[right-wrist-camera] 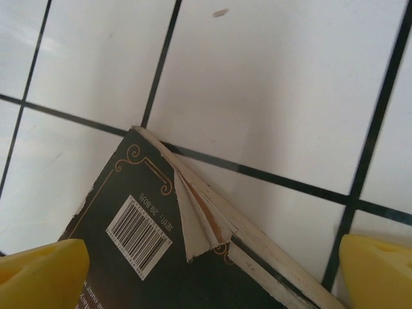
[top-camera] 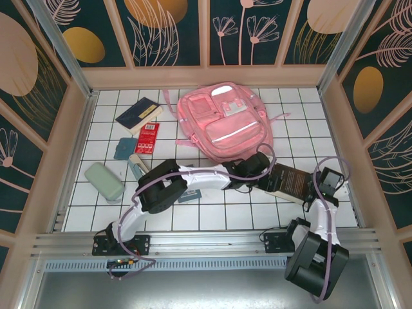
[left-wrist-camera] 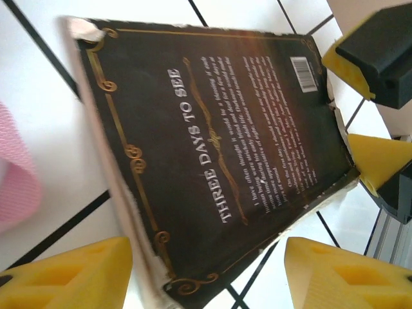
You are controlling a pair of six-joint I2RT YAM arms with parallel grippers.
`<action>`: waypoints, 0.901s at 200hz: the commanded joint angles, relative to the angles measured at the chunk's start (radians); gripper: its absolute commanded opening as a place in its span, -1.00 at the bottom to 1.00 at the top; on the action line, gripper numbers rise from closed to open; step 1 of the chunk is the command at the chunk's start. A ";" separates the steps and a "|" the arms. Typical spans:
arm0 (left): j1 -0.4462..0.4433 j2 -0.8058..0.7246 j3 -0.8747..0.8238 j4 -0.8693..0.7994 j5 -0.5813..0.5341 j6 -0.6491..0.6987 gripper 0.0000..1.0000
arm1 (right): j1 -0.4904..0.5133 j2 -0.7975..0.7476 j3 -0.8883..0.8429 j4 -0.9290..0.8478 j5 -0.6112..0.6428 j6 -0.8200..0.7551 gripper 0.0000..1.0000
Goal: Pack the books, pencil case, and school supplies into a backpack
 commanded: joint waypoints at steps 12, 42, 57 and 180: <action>0.017 0.088 0.099 -0.106 -0.039 -0.013 0.27 | 0.050 -0.007 -0.020 0.038 -0.163 0.008 0.98; 0.027 0.100 0.111 -0.176 -0.145 -0.052 0.27 | 0.066 -0.013 -0.026 0.039 -0.157 0.007 0.98; 0.028 0.099 0.110 -0.180 -0.153 -0.053 0.28 | 0.069 -0.016 -0.028 0.043 -0.160 0.007 0.98; 0.073 0.093 0.112 -0.133 -0.200 -0.076 0.34 | 0.081 -0.036 -0.039 0.050 -0.167 0.004 0.98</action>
